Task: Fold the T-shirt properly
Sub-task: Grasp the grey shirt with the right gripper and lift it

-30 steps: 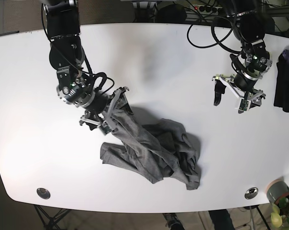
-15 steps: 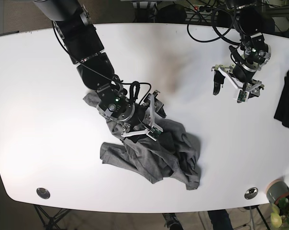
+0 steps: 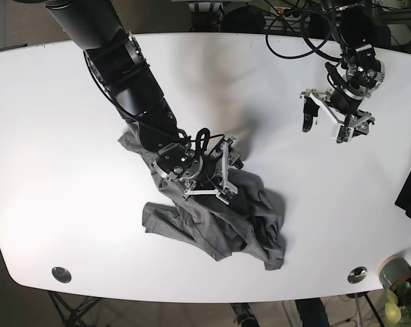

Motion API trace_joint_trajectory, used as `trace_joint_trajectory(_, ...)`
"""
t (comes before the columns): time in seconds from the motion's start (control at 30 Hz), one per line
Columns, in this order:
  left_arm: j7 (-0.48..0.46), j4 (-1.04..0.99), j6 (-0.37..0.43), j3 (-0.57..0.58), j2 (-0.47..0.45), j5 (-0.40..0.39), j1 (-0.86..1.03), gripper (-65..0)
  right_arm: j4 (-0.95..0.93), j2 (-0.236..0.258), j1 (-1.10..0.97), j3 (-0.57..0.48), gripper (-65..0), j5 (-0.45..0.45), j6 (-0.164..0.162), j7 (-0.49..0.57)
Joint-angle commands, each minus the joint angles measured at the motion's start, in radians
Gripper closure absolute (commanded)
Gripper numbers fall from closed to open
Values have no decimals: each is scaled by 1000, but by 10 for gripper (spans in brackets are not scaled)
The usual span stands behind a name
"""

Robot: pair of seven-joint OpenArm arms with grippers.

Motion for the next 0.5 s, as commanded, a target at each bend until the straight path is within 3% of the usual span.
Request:
trace_joint_trajectory(0.0,-22,16,-4,-2,0,-12,-7,-504,-26,-12,50,3,-438,11,-1,60)
trace_joint_trajectory(0.47,-22,-7,-4,-2,0,-12,-10,-504,-228,-9,102,5,-438,9,-4,235)
